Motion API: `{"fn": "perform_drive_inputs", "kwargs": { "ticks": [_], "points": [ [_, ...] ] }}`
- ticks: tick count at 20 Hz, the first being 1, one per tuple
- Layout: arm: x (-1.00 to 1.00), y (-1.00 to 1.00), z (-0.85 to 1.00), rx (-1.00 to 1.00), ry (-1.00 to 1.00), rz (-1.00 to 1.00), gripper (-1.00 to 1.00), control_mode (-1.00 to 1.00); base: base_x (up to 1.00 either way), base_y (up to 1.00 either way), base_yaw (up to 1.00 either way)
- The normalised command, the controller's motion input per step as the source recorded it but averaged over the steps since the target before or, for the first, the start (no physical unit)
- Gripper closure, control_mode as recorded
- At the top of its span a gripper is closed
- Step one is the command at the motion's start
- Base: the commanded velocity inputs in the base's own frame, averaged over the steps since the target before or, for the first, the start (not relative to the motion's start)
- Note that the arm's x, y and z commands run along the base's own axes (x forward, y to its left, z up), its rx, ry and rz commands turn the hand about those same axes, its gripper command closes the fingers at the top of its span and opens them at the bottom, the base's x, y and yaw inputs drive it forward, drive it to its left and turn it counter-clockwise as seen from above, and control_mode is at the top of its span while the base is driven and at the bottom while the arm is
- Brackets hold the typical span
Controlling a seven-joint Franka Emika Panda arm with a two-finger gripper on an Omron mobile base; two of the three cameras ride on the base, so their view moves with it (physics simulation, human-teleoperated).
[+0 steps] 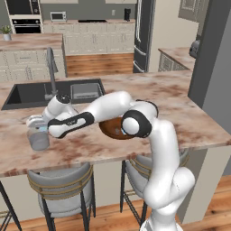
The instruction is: There are four ice cubes in the ice bowl. Place two ice cubes in each glass of water.
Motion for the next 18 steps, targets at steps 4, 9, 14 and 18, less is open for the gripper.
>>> {"fn": "perform_drive_inputs", "kwargs": {
  "ticks": [4, 9, 14, 18],
  "points": [
    [0.25, 0.35, -0.14, 0.0, 0.07, -0.04, -1.0, -1.0, 0.0, 0.0, 0.0],
    [0.31, 0.31, -0.13, 0.0, 0.03, -0.05, -1.0, -1.0, 0.0, 0.0, 0.0],
    [0.3, 0.26, 0.0, 0.0, 0.0, -0.08, -1.0, -1.0, 0.0, 0.0, 0.0],
    [-0.19, -0.02, 0.19, 0.05, -0.06, -0.04, -1.0, -1.0, 0.0, 0.0, 0.0]
  ]
}}
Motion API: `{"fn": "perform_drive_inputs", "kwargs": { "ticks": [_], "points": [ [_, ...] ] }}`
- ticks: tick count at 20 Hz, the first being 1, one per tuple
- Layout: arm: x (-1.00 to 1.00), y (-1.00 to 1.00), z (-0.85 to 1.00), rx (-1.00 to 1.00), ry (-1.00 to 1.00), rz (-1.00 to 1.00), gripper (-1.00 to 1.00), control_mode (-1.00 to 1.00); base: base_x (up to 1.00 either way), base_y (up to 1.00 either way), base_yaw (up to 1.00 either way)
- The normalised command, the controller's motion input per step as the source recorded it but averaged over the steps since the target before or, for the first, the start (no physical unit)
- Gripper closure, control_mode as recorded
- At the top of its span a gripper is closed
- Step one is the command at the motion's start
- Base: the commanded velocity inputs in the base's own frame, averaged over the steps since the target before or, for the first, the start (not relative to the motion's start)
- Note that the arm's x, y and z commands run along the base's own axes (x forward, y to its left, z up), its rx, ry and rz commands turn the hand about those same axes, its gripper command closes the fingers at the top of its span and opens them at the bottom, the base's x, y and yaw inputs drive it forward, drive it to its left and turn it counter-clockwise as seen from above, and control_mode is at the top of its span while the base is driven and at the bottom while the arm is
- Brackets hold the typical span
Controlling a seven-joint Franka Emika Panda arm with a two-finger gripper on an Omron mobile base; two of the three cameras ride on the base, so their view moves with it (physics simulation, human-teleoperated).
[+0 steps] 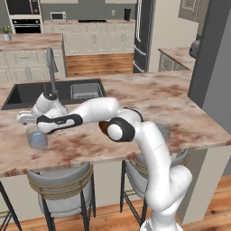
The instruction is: There are four ice cubes in the ice bowl. Place two ice cubes in each glass of water.
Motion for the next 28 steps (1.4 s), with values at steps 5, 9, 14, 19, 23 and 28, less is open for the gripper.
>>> {"fn": "perform_drive_inputs", "kwargs": {
  "ticks": [5, 9, 14, 19, 23, 28],
  "points": [
    [-0.61, -0.04, 0.46, 0.12, -0.17, 0.0, -1.0, -1.0, 0.0, 0.0, 0.0],
    [-0.82, -0.68, 0.15, 0.12, -0.22, -0.05, -1.0, -1.0, 0.0, 0.0, 0.0],
    [-0.76, -1.0, -0.05, 0.19, -0.18, -0.07, -1.0, -1.0, 0.0, 0.0, 0.0],
    [-0.66, -1.0, 0.94, 0.43, -0.03, -0.06, -1.0, -1.0, 0.0, 0.0, 0.0],
    [-0.35, -1.0, 1.0, 0.29, 0.01, -0.16, -1.0, -1.0, 0.0, 0.0, 0.0],
    [-0.25, -0.99, 1.0, 0.19, 0.17, -0.23, -1.0, -1.0, 0.0, 0.0, 0.0]
  ]
}}
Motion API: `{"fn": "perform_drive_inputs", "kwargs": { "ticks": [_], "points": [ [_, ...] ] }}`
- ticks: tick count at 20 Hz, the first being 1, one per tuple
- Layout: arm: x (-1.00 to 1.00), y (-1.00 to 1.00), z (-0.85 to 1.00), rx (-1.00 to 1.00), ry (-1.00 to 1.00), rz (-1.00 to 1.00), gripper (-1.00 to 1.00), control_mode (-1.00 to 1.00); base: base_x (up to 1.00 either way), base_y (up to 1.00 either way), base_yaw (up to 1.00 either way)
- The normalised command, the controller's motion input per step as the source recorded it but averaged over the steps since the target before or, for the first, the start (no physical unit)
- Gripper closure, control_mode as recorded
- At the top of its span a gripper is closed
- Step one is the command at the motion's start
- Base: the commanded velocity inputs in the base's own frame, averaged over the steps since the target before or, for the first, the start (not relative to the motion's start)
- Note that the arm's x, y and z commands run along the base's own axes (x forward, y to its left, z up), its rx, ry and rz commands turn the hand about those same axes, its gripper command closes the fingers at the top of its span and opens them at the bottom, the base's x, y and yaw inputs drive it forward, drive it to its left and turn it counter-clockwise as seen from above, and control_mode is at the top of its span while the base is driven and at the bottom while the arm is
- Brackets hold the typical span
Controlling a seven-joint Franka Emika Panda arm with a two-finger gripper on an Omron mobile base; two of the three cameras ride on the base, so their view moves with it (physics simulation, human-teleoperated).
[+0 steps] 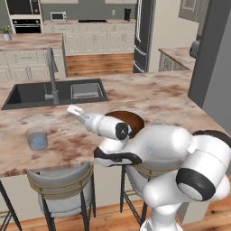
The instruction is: There are four ice cubes in the ice bowl. Place two ice cubes in each glass of water.
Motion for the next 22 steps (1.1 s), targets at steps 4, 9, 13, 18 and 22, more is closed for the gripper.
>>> {"fn": "perform_drive_inputs", "kwargs": {
  "ticks": [4, 9, 13, 18, 22],
  "points": [
    [0.0, -0.37, 1.0, 0.16, 0.04, -0.23, -1.0, -1.0, 0.0, 0.0, 0.0],
    [0.1, -0.03, 1.0, 0.08, 0.0, -0.09, -1.0, -1.0, 0.0, 0.0, 0.0],
    [-0.19, -0.79, 0.97, -0.08, 0.11, -0.19, -1.0, -1.0, 0.0, 0.0, 0.0],
    [-0.46, -1.0, 0.72, -0.21, 0.21, -0.24, -1.0, -1.0, 0.0, 0.0, 0.0],
    [-0.15, -0.88, 0.67, -0.27, 0.39, -0.39, -1.0, -1.0, 0.0, 0.0, 0.0]
  ]
}}
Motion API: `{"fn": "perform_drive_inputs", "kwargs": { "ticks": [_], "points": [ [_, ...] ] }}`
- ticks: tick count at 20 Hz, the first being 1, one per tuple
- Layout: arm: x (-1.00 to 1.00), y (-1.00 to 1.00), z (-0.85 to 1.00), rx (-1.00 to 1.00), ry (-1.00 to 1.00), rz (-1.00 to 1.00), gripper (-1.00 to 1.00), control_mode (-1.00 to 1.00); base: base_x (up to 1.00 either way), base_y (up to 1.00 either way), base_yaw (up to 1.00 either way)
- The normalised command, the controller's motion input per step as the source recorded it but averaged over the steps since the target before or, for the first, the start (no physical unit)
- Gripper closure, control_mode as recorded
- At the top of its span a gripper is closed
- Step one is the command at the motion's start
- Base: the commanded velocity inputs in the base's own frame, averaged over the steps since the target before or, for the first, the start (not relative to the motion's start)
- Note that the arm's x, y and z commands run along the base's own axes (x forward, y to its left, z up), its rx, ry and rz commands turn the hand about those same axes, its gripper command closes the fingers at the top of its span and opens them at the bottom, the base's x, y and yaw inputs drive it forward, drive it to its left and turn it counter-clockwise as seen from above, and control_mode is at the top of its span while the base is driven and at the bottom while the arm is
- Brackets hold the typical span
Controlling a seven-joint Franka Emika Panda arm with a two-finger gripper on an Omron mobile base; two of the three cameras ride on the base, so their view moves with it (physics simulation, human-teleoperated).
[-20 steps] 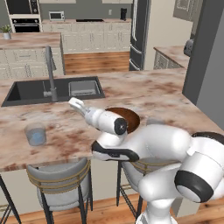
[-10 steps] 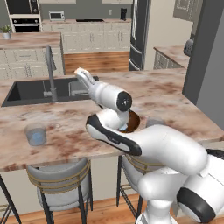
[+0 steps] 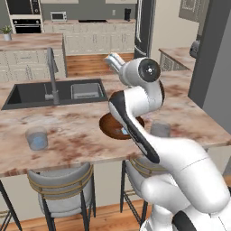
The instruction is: There are four ice cubes in the ice bowl. Place two ice cubes in each glass of water.
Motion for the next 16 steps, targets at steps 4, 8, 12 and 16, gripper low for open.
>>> {"fn": "perform_drive_inputs", "kwargs": {
  "ticks": [4, 8, 12, 16],
  "points": [
    [0.0, -0.55, 0.44, -0.38, 0.51, -0.41, -1.0, -1.0, 0.0, 0.0, 0.0],
    [0.0, -0.25, -0.19, -0.31, 0.38, -0.22, -1.0, -1.0, 0.0, 0.0, 0.0],
    [-0.02, -0.57, -0.88, 0.02, 0.23, 0.06, -1.0, -1.0, 0.0, 0.0, 0.0],
    [0.0, -0.71, -1.0, 0.23, 0.2, 0.27, -1.0, -1.0, 0.0, 0.0, 0.0]
  ]
}}
